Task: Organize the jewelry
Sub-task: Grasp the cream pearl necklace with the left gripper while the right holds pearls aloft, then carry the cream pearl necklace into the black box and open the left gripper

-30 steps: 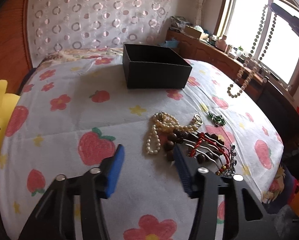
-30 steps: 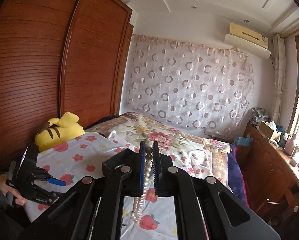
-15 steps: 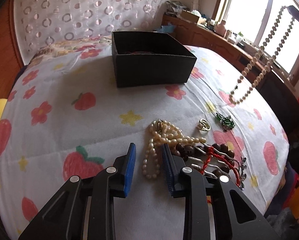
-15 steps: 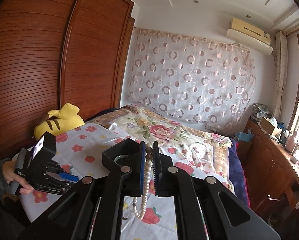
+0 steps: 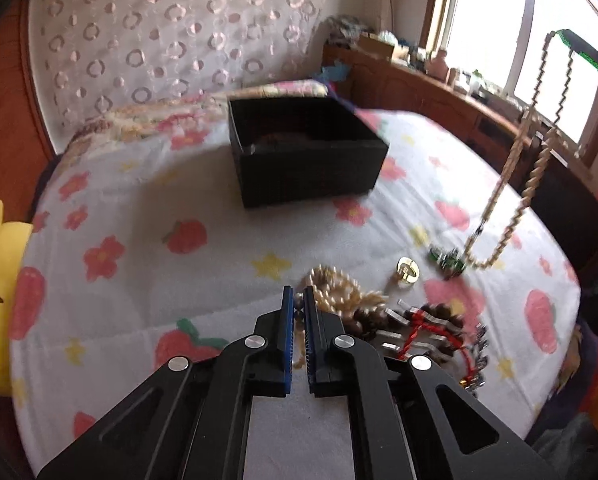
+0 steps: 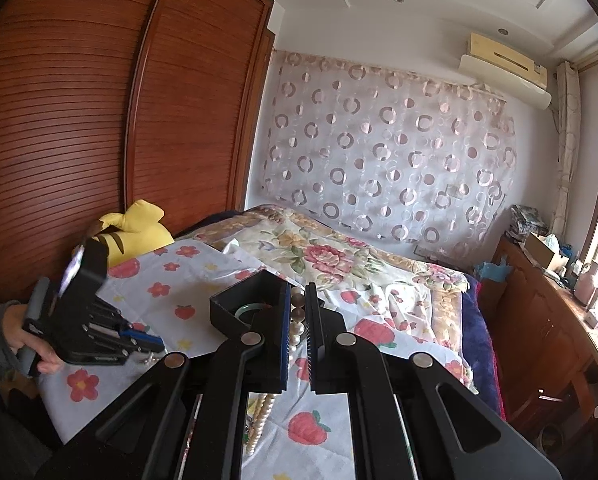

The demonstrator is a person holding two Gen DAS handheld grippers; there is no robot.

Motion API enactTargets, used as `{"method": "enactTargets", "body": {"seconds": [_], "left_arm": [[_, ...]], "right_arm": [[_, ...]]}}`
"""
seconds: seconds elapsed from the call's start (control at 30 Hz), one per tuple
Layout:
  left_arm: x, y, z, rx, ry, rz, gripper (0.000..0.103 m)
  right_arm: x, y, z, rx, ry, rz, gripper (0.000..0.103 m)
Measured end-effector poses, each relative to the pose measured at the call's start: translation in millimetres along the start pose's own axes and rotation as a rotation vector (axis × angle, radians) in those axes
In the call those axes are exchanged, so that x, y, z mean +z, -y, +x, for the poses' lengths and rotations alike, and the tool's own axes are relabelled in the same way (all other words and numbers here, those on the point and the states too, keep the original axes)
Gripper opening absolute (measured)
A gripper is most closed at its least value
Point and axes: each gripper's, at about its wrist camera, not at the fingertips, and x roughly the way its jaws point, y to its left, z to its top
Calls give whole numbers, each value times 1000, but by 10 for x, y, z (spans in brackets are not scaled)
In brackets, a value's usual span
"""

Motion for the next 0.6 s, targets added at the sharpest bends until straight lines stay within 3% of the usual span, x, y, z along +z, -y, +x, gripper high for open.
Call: {"method": "enactTargets", "body": {"seconds": [0.27, 0.6], "left_arm": [[274, 18, -500, -13, 135, -7, 4], [770, 21, -857, 24, 239, -3, 4]], "right_arm": [[136, -28, -18, -4, 23, -13, 8], [387, -19, 61, -5, 47, -20, 8]]}}
